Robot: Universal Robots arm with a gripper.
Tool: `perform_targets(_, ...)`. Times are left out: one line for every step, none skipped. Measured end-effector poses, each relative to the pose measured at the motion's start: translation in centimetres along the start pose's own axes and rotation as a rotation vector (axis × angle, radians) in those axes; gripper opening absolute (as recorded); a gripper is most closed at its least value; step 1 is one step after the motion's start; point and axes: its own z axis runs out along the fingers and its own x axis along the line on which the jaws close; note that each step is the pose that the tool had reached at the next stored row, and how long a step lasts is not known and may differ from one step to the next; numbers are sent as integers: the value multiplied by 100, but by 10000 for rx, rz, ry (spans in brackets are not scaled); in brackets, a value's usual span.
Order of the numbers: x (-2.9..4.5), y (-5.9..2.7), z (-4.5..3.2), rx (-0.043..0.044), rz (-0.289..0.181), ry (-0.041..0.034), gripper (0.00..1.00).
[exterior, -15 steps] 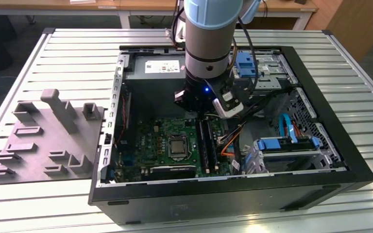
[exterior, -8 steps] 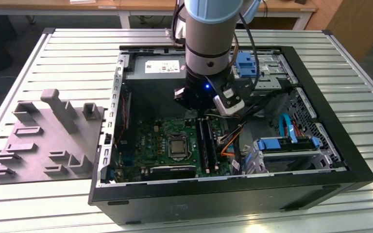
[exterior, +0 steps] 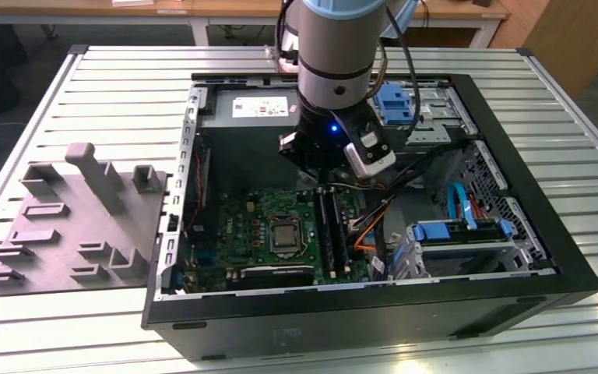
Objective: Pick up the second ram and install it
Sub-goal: 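Press down the second ram until it locks into place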
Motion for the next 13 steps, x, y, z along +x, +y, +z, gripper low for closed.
perform_targets(0,0,0,-2,0,0,11)
perform_targets(0,0,-1,-1,0,0,11)
perform_targets(0,0,-2,1,0,1,11)
perform_targets(0,0,-3,2,0,1,11)
perform_targets(0,-3,-4,3,-1,2,11)
perform_targets(-1,-10,-5,4,-1,3,11)
perform_targets(-1,-21,-5,2,-1,2,11)
perform_targets(-1,-37,-7,2,0,2,11)
perform_targets(-2,-55,-8,2,0,1,11)
perform_targets(-3,-74,-10,2,0,1,11)
perform_targets(-3,-96,-12,2,-1,1,11)
perform_targets(-4,-120,-14,2,0,1,11)
perform_targets(-4,-146,-16,1,0,1,11)
